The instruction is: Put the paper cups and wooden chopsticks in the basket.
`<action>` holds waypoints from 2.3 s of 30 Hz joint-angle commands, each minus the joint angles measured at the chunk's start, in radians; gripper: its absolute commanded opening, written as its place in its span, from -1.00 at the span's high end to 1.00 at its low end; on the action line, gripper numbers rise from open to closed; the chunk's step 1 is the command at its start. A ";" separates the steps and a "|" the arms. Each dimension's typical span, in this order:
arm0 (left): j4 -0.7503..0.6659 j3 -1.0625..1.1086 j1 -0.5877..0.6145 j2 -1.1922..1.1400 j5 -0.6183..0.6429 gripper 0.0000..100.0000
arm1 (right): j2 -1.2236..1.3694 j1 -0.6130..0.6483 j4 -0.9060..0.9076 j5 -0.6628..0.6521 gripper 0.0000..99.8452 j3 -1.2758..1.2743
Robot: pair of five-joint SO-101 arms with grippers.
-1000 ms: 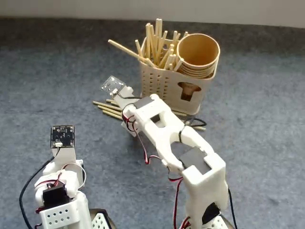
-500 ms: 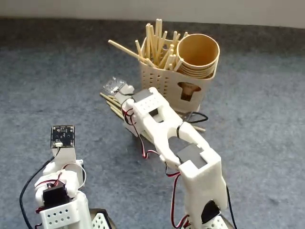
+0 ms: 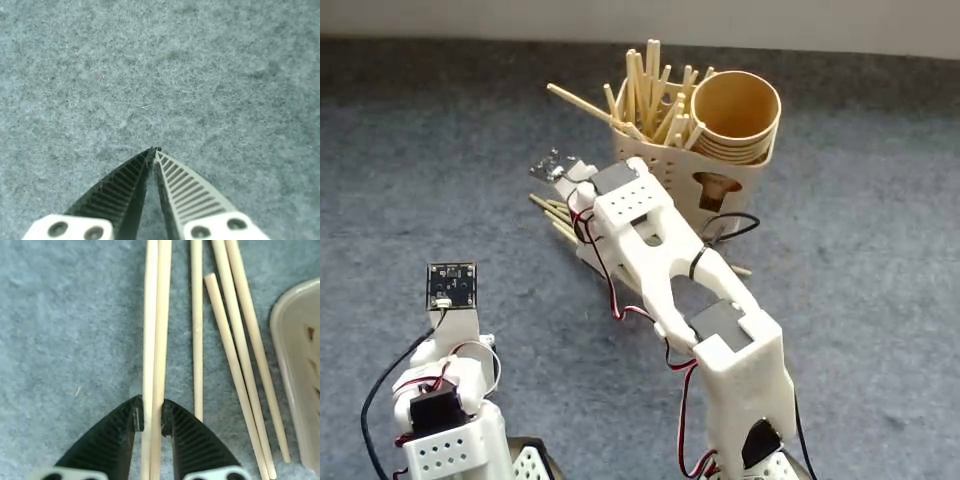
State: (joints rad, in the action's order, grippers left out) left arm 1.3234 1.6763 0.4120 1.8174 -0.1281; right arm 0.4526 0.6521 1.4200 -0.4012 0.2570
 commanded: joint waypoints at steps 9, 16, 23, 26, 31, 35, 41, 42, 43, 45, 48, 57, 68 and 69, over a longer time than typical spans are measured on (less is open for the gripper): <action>0.005 0.019 0.007 0.018 -0.003 0.97 | -0.252 0.073 0.015 -0.006 0.99 -0.045; 0.005 0.019 0.007 0.018 -0.003 0.97 | -0.572 0.068 -0.262 -0.005 0.99 -0.394; 0.005 0.019 0.007 0.018 -0.003 0.97 | -0.848 0.068 -0.575 -0.005 0.99 -0.708; 0.005 0.019 0.007 0.018 -0.003 0.97 | -0.944 0.070 -0.679 -0.005 0.99 -0.806; 0.005 0.019 0.007 0.018 -0.003 0.97 | -1.106 0.070 -0.768 -0.005 0.99 -0.903; 0.005 0.019 0.012 0.018 -0.003 0.97 | -1.241 0.067 -0.773 -0.005 0.99 -0.929; 0.005 0.019 0.012 0.018 -0.003 0.97 | -1.385 0.067 -0.855 -0.006 0.99 -0.928; 0.005 0.019 0.012 0.018 -0.003 0.97 | -1.400 0.054 -0.911 -0.006 0.99 -0.928; 0.005 0.019 0.012 0.018 -0.003 0.97 | -1.409 0.036 -0.967 -0.006 0.99 -0.931; 0.005 0.019 0.007 0.018 -0.003 0.97 | -1.411 0.007 -1.078 -0.006 0.99 -0.944; 0.005 0.019 0.007 0.018 -0.003 0.97 | -1.411 -0.039 -1.257 -0.006 0.99 -0.981; 0.005 0.019 0.015 0.018 -0.003 0.97 | -1.409 -0.081 -1.741 -0.008 0.99 -1.136; 0.005 0.019 0.015 0.018 -0.003 0.97 | -1.116 -0.189 -1.926 -0.006 0.99 -1.113; 0.005 0.019 0.015 0.018 -0.003 0.97 | -1.072 -0.197 -1.962 -0.006 0.99 -1.104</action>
State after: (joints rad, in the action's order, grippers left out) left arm 1.3234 1.6763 0.4120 1.8174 -0.1281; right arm -0.7119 0.4803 -0.4396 -0.4012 -0.8999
